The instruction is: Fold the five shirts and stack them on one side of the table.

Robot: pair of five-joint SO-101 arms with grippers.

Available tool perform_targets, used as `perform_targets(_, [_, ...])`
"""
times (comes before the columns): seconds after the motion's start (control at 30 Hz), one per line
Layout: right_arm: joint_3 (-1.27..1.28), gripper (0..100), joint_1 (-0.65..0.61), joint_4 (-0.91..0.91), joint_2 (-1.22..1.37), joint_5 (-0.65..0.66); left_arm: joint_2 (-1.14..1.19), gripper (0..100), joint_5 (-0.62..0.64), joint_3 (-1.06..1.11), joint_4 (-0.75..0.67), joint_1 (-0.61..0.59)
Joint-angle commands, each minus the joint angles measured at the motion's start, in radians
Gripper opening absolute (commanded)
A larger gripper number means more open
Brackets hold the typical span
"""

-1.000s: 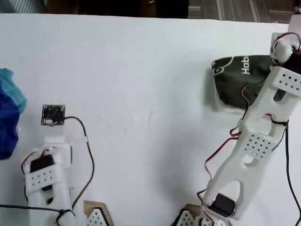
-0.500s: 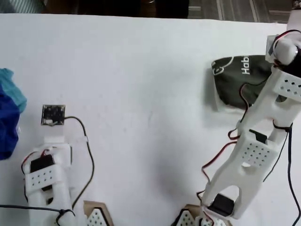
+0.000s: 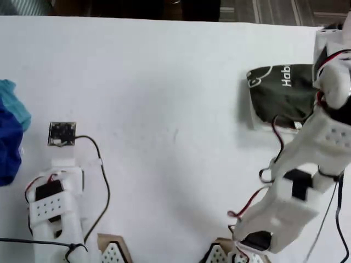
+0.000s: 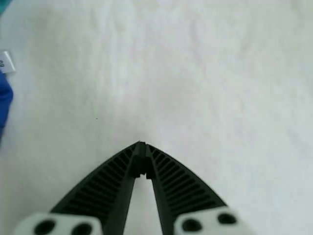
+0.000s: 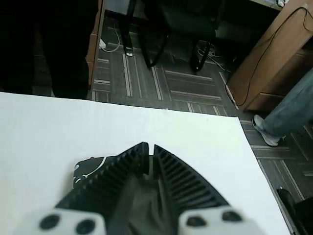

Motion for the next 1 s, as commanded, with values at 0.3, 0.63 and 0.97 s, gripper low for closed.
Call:
perform_targets(0.3, [0.937, 2.4, -0.278, 0.005, -0.576, -0.123, -0.015, 3, 0.008, -0.004, -0.015, 0.000])
perform_targets(0.63, [1.653, 2.4, -0.535, -0.242, -0.595, -0.133, -0.015, 3, 0.008, -0.004, -0.015, 0.000])
perform_targets(0.97, [2.243, 2.5, -0.653, -0.806, -0.825, -0.133, -0.015, 3, 0.008, -0.004, -0.015, 0.000])
